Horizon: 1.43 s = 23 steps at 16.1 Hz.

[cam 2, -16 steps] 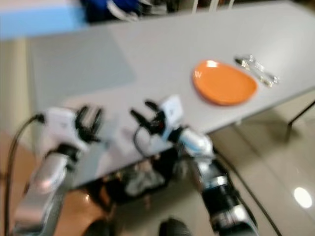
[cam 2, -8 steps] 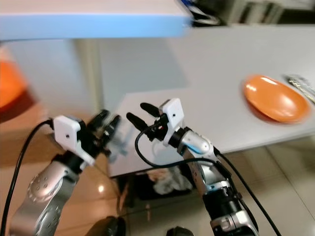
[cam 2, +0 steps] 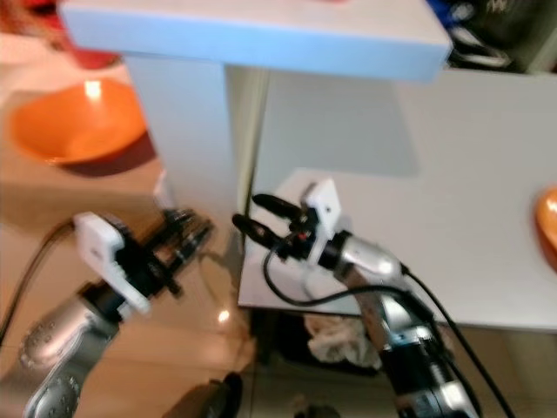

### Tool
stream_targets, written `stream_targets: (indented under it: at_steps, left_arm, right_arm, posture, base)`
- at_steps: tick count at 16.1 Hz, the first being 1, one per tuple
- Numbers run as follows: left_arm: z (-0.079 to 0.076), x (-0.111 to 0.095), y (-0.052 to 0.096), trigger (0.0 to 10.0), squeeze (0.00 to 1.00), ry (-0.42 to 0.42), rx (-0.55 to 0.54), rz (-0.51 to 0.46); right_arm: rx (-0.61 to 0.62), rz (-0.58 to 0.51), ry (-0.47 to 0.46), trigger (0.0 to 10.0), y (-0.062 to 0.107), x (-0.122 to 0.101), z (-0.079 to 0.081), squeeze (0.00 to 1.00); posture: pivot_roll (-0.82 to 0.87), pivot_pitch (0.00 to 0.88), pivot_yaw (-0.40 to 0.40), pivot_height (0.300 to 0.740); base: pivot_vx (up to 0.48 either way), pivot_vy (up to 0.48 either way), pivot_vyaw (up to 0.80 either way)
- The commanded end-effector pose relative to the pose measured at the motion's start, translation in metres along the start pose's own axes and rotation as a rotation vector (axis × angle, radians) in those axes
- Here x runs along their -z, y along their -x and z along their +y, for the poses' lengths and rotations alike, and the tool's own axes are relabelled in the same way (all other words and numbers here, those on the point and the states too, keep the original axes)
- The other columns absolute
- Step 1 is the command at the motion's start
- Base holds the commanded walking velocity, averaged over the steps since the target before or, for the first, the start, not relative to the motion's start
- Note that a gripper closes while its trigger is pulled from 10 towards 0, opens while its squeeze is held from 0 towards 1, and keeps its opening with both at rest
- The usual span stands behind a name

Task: Setting the table

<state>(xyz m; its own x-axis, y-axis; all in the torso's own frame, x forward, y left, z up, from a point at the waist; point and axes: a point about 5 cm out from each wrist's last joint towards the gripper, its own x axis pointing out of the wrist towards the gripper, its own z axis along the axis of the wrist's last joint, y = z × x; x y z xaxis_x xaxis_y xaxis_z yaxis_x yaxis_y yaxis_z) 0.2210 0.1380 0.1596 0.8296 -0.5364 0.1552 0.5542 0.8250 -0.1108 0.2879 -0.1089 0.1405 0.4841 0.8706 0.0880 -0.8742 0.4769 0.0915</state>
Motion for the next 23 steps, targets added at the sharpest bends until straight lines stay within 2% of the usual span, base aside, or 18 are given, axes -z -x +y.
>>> stream_targets:
  at_steps: [1, 3, 7, 12, 16, 17, 20, 21, 23]
  left_arm:
    - [0.004, 0.006, 0.001, 10.0, 0.0, 0.003, -0.026, 0.035]
    - [0.015, 0.009, 0.003, 10.0, 0.0, 0.026, -0.116, 0.058]
    - [0.02, 0.011, -0.002, 10.0, 0.0, 0.015, -0.182, 0.059]
    - [0.015, 0.018, -0.011, 10.0, 0.0, -0.003, -0.207, 0.071]
    - [0.021, 0.011, -0.019, 10.0, 0.0, -0.079, -0.25, 0.048]
    - [0.021, 0.011, -0.019, 10.0, 0.0, -0.079, -0.25, 0.048]
    - [0.027, 0.005, -0.02, 10.0, 0.0, -0.131, -0.306, 0.01]
    - [0.028, 0.003, -0.019, 10.0, 0.0, -0.135, -0.315, -0.005]
    - [0.024, -0.005, -0.022, 10.0, 0.0, -0.139, -0.298, -0.04]
  right_arm:
    - [-0.019, -0.019, -0.013, 10.0, 0.0, -0.003, 0.002, 0.0]
    - [-0.019, -0.016, -0.053, 10.0, 0.003, -0.001, 0.003, 0.0]
    - [-0.074, -0.01, -0.114, 10.0, 0.005, 0.0, 0.01, 0.0]
    - [-0.082, 0.001, -0.142, 10.0, -0.002, 0.008, 0.022, 0.0]
    - [0.05, -0.025, -0.097, 10.0, -0.018, 0.006, 0.016, 0.0]
    - [0.05, -0.025, -0.097, 10.0, -0.018, 0.006, 0.016, 0.0]
    - [0.189, -0.045, -0.031, 10.0, -0.029, -0.005, 0.005, 0.0]
    - [0.212, -0.059, -0.035, 10.0, -0.032, -0.01, 0.003, 0.0]
    - [0.267, -0.086, 0.03, 10.0, -0.041, -0.022, 0.0, 0.0]
  posture:
    - [-0.06, 0.11, -0.009, 0.74]
    - [-0.06, 0.11, -0.008, 0.74]
    - [-0.07, 0.11, -0.007, 0.74]
    - [-0.07, 0.111, -0.009, 0.74]
    - [-0.07, 0.111, -0.012, 0.74]
    - [-0.07, 0.111, -0.012, 0.74]
    - [-0.07, 0.112, -0.015, 0.74]
    - [-0.07, 0.11, -0.016, 0.74]
    - [-0.06, 0.104, -0.02, 0.74]
  base:
    - [0.0, 0.0, 0.77]
    - [0.0, 0.238, 0.38]
    - [0.0, 0.48, 0.0]
    - [0.0, 0.48, 0.0]
    - [0.0, 0.48, 0.0]
    - [0.0, 0.48, 0.0]
    - [0.0, 0.0, 0.0]
    - [0.349, 0.0, -0.8]
    - [0.48, 0.0, -0.4]
